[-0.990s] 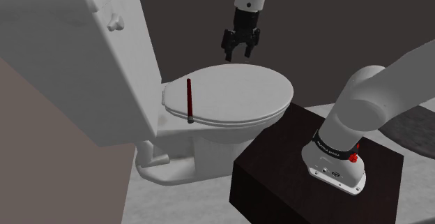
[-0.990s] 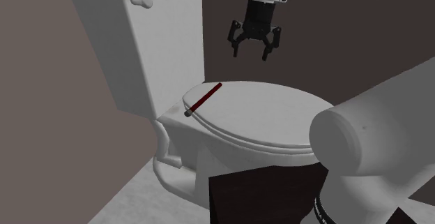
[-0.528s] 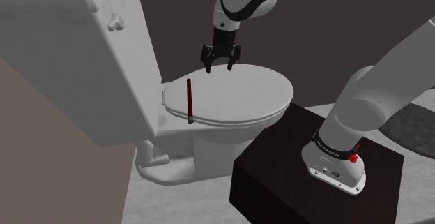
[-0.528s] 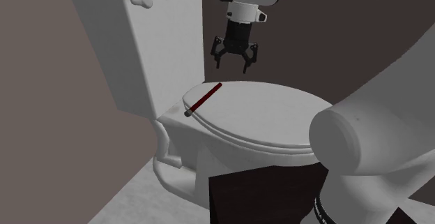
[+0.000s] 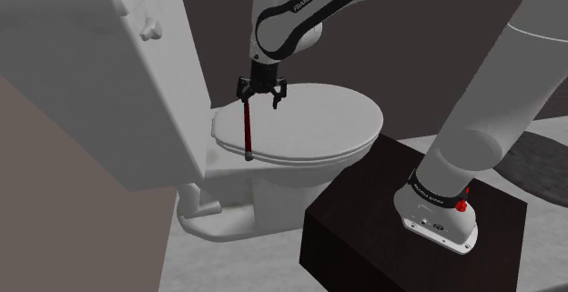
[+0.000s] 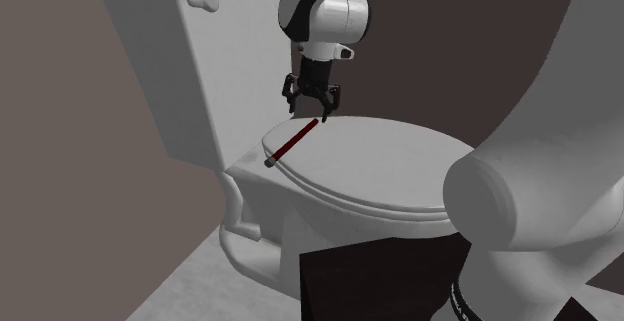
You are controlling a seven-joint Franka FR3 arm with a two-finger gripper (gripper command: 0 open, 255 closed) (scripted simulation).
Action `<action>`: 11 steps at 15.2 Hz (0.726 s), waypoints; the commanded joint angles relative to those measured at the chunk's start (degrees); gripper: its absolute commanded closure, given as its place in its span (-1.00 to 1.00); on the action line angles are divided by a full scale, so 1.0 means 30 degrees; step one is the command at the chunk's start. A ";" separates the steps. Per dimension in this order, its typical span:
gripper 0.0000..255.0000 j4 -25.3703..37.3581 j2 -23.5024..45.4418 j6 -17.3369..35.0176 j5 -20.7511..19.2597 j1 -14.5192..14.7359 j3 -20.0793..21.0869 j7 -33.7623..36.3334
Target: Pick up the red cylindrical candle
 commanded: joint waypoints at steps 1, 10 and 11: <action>-1.00 0.1097 0.1659 0.0651 -0.0561 0.0077 0.0115 0.1430; -1.00 0.2668 0.5217 0.2726 -0.1705 0.0577 -0.0160 0.3682; -1.00 0.2619 0.5398 0.2951 -0.1747 0.0596 -0.0178 0.3690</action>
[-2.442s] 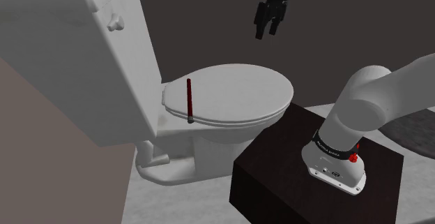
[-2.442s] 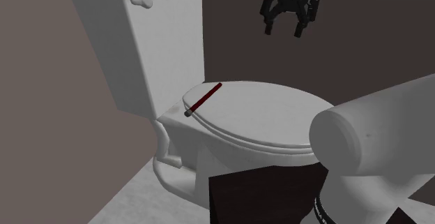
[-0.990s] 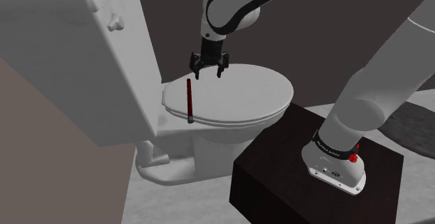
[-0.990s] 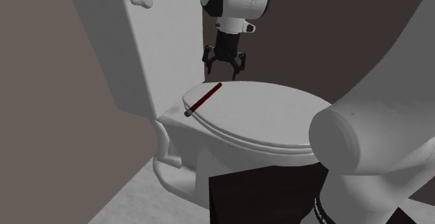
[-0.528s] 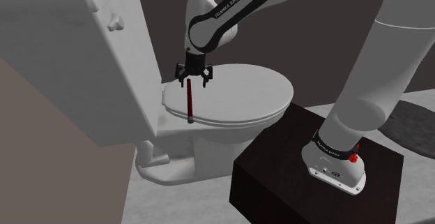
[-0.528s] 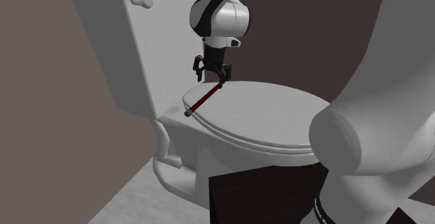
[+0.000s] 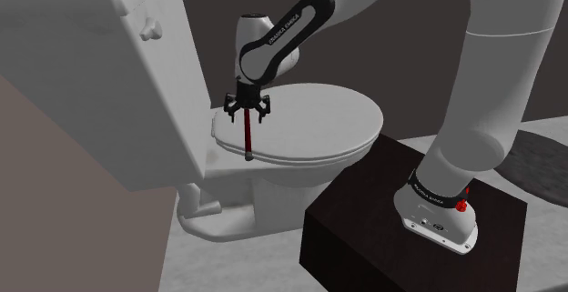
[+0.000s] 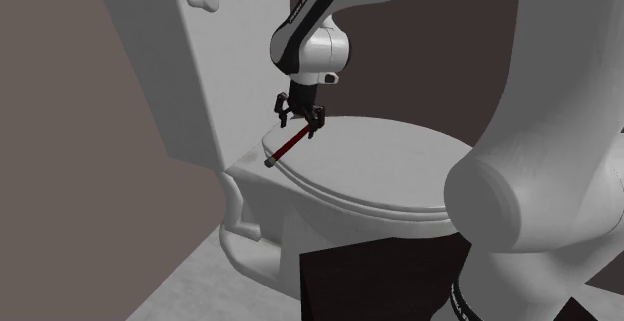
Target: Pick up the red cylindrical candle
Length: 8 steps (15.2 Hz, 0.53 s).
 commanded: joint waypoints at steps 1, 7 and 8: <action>-1.00 -0.0112 0.0374 0.0489 -0.0085 0.0048 -0.0034 0.0030; 1.00 -0.0211 0.0415 0.0630 -0.0087 0.0057 -0.0034 0.0031; 1.00 -0.0196 0.0418 0.0619 -0.0092 0.0070 -0.0030 0.0052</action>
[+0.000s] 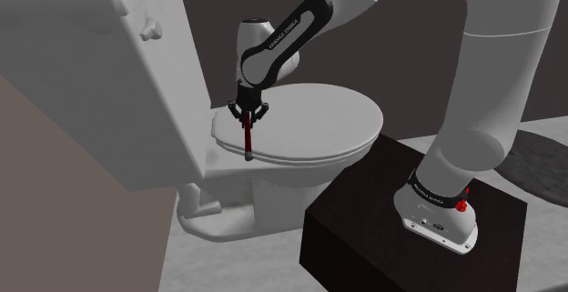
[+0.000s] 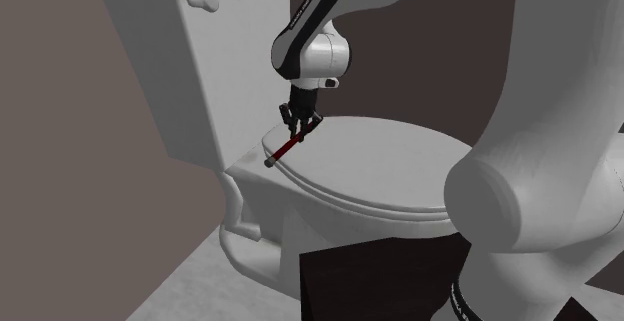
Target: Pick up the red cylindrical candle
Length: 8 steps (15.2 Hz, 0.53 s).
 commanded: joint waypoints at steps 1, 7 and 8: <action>1.00 0.0009 0.0067 0.0042 0.0011 0.0049 0.0053 0.0008; 1.00 0.0127 -0.0252 -0.0392 0.0085 -0.0005 0.0073 -0.0038; 1.00 0.0182 -0.0428 -0.0619 0.0124 -0.0024 0.0091 -0.0044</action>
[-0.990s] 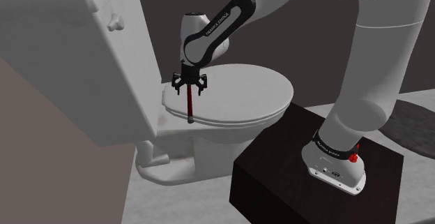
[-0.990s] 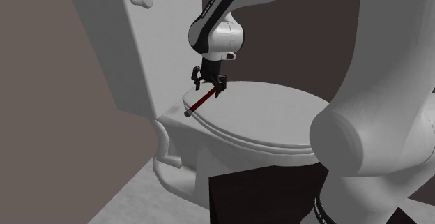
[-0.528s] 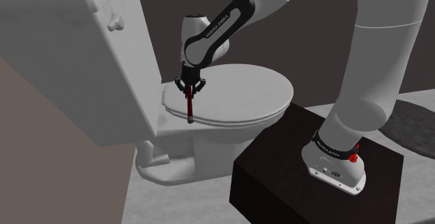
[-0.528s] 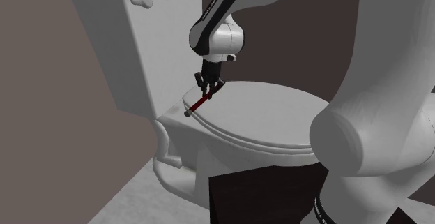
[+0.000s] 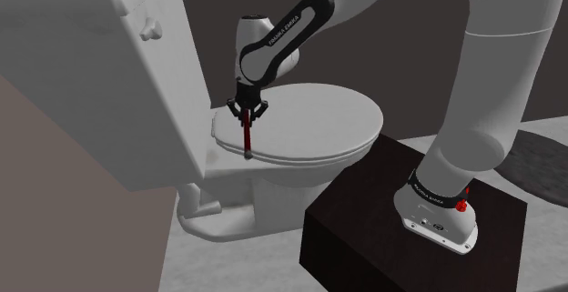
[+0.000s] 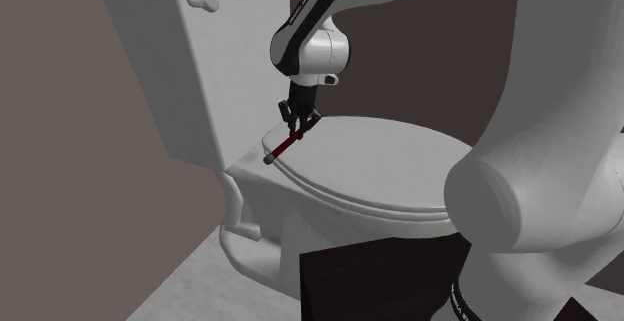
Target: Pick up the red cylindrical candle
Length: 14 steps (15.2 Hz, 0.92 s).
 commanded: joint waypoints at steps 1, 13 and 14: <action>1.00 0.0099 -0.0336 -0.0436 0.0079 -0.0031 0.0040 -0.0011; 1.00 0.0991 -0.2082 -0.3033 0.0443 -0.0189 0.0146 -0.0034; 1.00 0.0994 -0.2079 -0.3033 0.0442 -0.0189 0.0145 -0.0033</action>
